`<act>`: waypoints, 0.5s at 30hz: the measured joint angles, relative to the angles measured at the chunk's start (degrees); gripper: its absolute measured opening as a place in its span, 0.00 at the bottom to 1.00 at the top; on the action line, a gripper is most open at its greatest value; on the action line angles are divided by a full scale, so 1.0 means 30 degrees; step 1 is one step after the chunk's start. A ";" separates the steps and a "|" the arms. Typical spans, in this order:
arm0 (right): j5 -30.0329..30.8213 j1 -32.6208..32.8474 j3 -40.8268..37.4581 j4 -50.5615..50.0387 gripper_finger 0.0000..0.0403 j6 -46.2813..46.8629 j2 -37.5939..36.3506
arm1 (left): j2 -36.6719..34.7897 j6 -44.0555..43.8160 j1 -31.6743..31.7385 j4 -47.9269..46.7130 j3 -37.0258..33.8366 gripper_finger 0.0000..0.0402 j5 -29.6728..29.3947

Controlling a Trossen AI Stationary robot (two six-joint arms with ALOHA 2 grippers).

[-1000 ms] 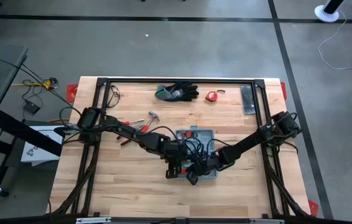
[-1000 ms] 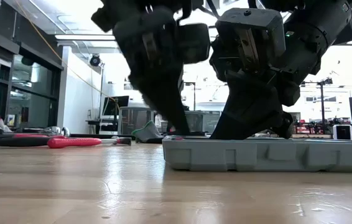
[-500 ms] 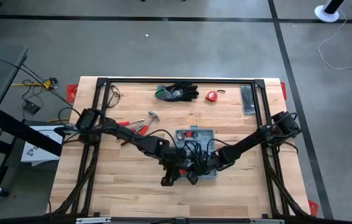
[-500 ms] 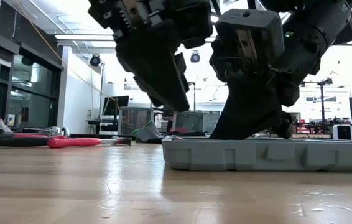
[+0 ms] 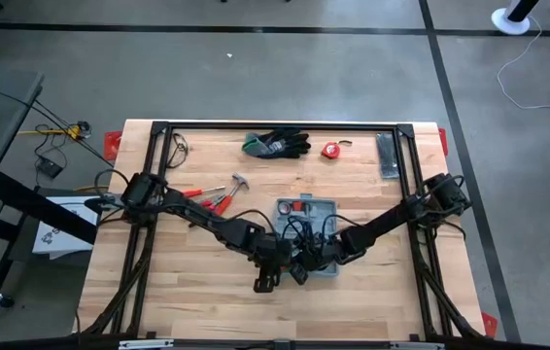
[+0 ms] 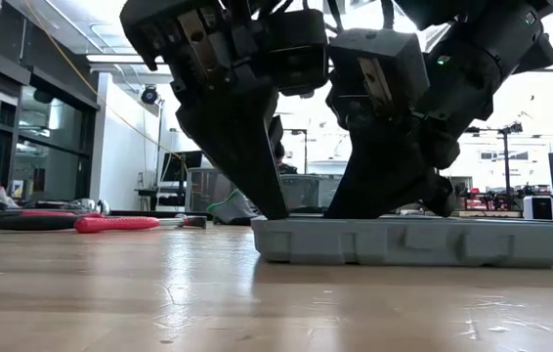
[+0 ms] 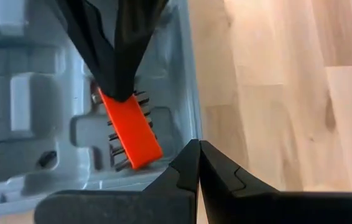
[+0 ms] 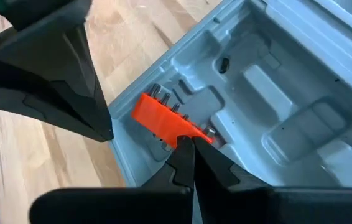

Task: Prefit tool cases
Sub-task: Put the screwdriver bit set into the gray tool case

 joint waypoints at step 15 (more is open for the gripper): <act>0.0025 -0.0014 -0.0004 0.0088 0.00 -0.0029 0.0015 | -0.0048 -0.0211 -0.0182 -0.1021 -0.0044 0.00 -0.4125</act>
